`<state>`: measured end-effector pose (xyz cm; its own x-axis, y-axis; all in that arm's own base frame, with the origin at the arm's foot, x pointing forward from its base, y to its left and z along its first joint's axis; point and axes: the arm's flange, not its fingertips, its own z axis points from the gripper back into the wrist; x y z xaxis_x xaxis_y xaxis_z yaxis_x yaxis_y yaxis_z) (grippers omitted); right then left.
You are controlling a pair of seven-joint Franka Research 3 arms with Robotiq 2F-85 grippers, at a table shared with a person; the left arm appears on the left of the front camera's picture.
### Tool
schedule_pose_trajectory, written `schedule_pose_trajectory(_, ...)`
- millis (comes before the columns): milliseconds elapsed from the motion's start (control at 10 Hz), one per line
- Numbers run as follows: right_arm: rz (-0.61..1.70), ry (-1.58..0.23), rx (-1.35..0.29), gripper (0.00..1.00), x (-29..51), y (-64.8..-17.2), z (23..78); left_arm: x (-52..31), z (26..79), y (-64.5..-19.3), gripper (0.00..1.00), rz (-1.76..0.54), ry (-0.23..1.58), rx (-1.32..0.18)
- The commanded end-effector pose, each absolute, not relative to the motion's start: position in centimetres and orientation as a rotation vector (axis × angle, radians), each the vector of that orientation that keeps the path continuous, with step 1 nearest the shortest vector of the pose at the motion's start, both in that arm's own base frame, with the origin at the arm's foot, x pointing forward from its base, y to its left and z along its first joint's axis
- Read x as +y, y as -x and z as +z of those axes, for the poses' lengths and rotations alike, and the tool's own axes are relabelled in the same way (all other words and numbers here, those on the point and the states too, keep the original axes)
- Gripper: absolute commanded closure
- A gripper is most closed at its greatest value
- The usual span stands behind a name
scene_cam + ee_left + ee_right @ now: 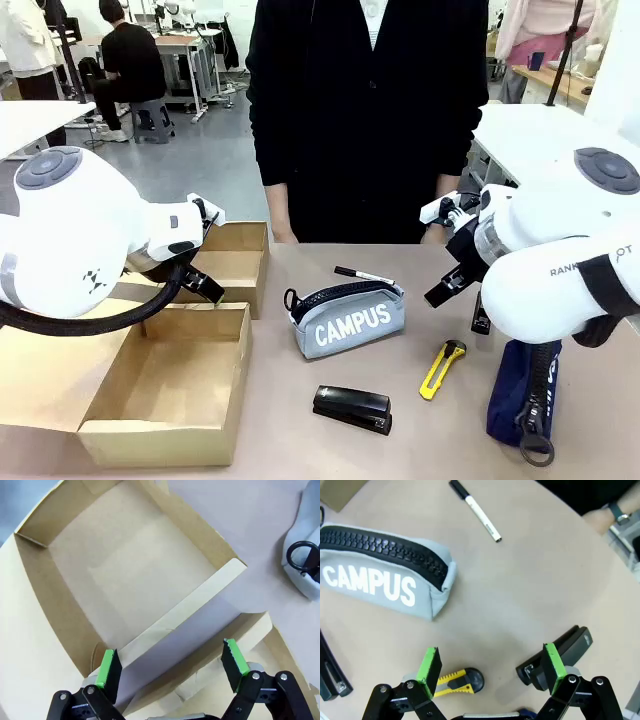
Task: Place items inside the box.
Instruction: Pick up a Pencil pouch or Stapler and place it inside the Mailer Box closest to the robot.
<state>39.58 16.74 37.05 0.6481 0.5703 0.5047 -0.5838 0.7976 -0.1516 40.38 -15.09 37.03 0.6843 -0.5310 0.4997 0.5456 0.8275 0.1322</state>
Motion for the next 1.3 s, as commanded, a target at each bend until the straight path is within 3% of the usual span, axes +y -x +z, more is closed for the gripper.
schedule_pose_trajectory(0,0.656,-0.025,-0.565,0.0,16.74,-39.57,37.06,-15.1,37.03,-40.38,0.0,-0.603,0.028,-0.551)
schedule_pose_trajectory(1200,0.657,-0.025,-0.565,0.0,16.75,-39.57,37.05,-15.09,37.03,-40.38,0.0,-0.603,0.028,-0.551)
